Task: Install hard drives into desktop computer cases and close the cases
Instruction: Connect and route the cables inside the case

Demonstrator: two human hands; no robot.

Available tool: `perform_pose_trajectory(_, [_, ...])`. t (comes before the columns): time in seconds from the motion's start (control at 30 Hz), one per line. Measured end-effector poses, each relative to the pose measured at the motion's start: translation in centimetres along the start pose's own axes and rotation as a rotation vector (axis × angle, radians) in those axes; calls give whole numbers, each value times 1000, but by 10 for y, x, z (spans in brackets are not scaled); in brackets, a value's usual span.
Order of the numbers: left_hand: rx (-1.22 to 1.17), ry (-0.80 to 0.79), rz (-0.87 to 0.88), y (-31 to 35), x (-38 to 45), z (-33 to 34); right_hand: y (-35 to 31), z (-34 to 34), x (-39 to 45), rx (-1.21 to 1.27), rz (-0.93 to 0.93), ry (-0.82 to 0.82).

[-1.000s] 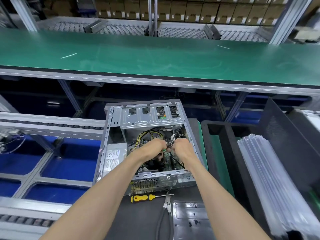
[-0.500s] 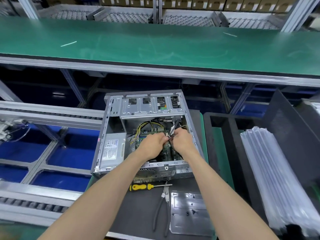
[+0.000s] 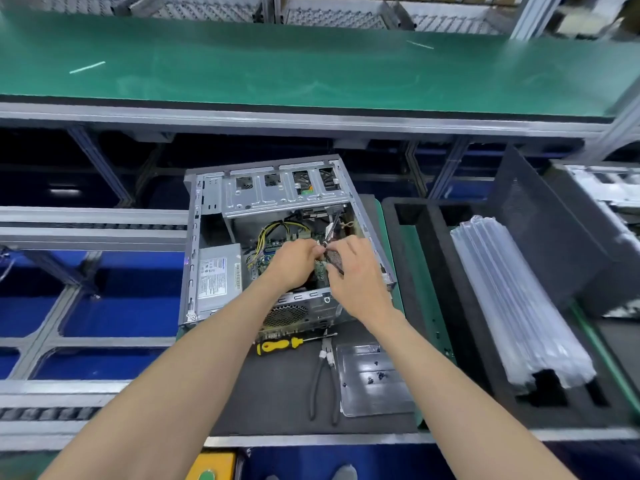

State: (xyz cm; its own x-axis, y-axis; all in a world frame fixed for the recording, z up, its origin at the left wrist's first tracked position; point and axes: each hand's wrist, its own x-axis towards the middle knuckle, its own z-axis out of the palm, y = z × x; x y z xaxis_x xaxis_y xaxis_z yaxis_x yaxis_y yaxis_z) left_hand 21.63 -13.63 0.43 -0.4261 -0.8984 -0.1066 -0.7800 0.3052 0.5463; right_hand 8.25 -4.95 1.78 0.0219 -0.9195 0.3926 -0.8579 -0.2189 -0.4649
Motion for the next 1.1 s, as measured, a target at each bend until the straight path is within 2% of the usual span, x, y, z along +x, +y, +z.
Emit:
perform_pose_trajectory(0.1, [-6,3,31,0,-3,-1,-9,-1,-31,-111,-197,107])
perform_pose_trajectory(0.17, [-1,4,36,1,-4,-1,-11,5,-58,-124,-285,40])
perform_pose_trajectory(0.2, [3,-1,31,1,-4,-1,-12,11,-73,-129,-270,-53])
perform_pose_trajectory(0.33, [5,-41,1,5,-6,-2,-20,36,-113,-303,89,-528])
perform_pose_trajectory(0.4, [1,-37,1,5,-6,-2,-25,44,-118,-329,235,-634])
perform_pose_trajectory(0.63, [35,-6,29,2,-5,0,-36,62,-116,-254,553,-568])
perform_pose_trajectory(0.77, [45,-2,36,0,-5,1,-30,62,-112,-194,601,-541])
perform_pose_trajectory(0.93, [60,3,48,0,-5,2,-38,70,-103,3,630,-670])
perform_pose_trajectory(1.1, [71,-2,46,0,-4,2,-12,50,-94,-74,666,-570])
